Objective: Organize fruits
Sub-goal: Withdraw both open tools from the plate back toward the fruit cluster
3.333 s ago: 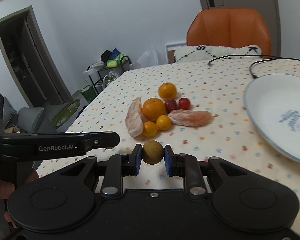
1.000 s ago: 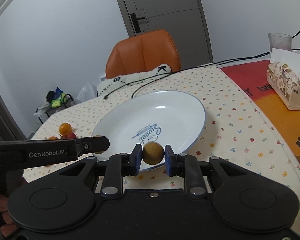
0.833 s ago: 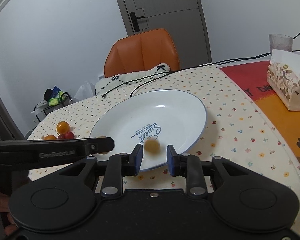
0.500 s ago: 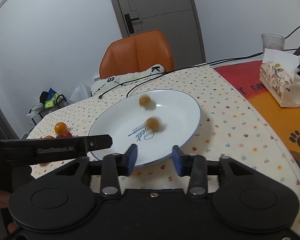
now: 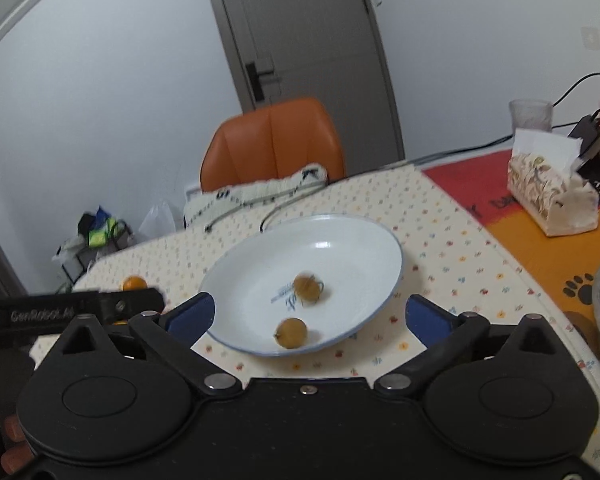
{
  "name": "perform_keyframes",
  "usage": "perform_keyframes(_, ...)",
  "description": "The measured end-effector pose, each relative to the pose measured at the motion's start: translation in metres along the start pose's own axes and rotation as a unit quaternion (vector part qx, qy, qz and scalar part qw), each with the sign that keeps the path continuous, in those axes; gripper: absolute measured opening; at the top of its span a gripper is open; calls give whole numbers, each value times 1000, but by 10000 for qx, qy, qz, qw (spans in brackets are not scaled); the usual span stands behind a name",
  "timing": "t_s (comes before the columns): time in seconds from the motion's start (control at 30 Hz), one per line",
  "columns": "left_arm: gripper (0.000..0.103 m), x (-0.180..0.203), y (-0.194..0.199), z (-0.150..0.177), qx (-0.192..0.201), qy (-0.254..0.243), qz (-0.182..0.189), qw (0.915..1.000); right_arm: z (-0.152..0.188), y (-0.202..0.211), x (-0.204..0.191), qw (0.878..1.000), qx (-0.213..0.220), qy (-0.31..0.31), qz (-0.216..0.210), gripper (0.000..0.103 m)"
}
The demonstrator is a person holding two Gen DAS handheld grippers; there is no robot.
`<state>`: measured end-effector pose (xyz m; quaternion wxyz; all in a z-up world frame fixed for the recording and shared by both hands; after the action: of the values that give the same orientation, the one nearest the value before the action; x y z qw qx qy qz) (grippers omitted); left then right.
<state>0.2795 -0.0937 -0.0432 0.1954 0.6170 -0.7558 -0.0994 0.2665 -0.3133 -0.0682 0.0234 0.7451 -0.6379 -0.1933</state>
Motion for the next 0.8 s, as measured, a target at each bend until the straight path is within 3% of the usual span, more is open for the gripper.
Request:
perform_keyframes(0.4, 96, -37, 38, -2, 190, 93, -576, 9981, -2, 7, -22, 9997, 162, -77, -169, 103)
perform_keyframes(0.8, 97, -61, 59, 10, 163, -77, -685, 9975, 7, 4, -62, 9978, -108, 200, -625, 103)
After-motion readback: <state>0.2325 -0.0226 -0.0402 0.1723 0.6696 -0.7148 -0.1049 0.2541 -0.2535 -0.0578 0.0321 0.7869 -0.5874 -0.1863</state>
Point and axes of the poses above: each gripper's, at about its wrist camera, not at the fingertips, and y roughly against the way its jaws point, x to its right, z to its underside, the point moved 4 cm from there along -y, roughly the way its jaws point, and after that the axes turned 11 degrees about x, right-handed, at the moved point
